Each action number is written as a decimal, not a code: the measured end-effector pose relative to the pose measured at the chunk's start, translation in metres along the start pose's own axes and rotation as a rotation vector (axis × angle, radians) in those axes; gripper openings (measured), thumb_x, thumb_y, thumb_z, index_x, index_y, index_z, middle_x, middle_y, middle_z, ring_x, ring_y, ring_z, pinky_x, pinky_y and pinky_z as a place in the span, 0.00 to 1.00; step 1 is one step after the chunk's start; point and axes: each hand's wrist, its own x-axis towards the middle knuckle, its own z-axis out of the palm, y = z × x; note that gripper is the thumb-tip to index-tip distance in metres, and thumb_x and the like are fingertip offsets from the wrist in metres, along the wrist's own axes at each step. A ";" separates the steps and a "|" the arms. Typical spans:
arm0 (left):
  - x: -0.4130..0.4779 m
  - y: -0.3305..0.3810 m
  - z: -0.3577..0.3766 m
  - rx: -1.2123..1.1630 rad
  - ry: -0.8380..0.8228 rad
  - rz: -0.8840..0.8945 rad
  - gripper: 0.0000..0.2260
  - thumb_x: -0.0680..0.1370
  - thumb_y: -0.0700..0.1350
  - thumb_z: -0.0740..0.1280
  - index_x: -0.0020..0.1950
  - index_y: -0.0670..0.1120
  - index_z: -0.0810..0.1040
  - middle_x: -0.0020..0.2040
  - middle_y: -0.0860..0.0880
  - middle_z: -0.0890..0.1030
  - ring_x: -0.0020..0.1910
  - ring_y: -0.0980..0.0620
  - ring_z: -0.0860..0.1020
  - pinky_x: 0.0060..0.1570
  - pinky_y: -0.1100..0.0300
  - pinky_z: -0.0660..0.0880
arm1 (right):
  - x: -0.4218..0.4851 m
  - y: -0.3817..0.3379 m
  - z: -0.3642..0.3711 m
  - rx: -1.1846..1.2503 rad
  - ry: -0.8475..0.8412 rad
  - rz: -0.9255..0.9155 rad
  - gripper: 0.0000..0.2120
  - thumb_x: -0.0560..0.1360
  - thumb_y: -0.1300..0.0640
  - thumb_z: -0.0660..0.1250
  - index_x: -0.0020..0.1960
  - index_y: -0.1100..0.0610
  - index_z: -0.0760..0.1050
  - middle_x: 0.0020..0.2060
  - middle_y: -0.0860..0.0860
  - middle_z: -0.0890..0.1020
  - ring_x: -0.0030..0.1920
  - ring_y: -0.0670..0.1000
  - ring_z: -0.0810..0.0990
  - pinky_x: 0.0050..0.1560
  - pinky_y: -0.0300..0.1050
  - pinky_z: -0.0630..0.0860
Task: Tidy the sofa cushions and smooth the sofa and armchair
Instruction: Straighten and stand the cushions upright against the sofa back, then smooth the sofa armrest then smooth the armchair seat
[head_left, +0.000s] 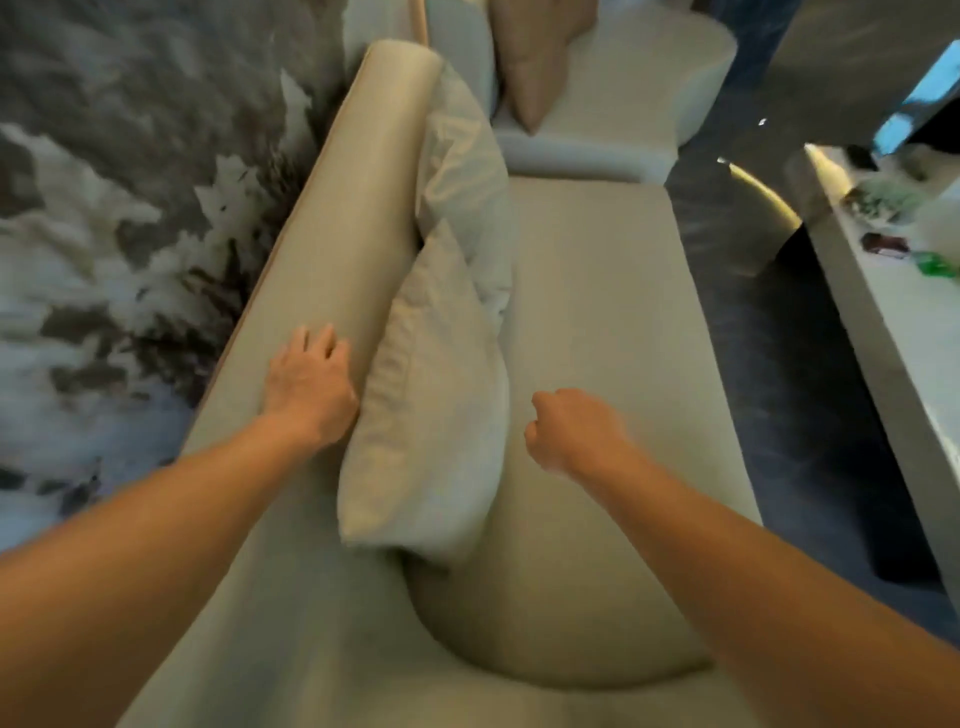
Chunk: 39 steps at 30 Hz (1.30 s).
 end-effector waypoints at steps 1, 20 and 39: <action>-0.036 0.000 0.004 -0.006 -0.020 -0.042 0.18 0.78 0.43 0.59 0.66 0.38 0.73 0.72 0.38 0.69 0.69 0.36 0.65 0.65 0.45 0.66 | -0.034 0.001 0.007 -0.013 -0.020 -0.015 0.16 0.77 0.54 0.59 0.61 0.56 0.77 0.60 0.58 0.81 0.60 0.62 0.79 0.55 0.54 0.77; -0.361 0.034 0.051 -0.230 -0.047 -0.209 0.33 0.78 0.64 0.44 0.80 0.50 0.50 0.81 0.53 0.50 0.77 0.34 0.41 0.70 0.28 0.41 | -0.341 -0.023 0.172 0.058 0.241 0.040 0.31 0.76 0.32 0.38 0.77 0.38 0.53 0.77 0.53 0.61 0.76 0.61 0.54 0.75 0.64 0.46; -0.322 0.049 0.069 -0.221 0.155 -0.244 0.37 0.71 0.72 0.38 0.76 0.60 0.60 0.81 0.54 0.55 0.77 0.33 0.42 0.65 0.22 0.41 | -0.298 -0.022 0.178 0.072 0.512 0.062 0.35 0.70 0.29 0.42 0.71 0.39 0.67 0.67 0.49 0.76 0.67 0.56 0.68 0.68 0.59 0.59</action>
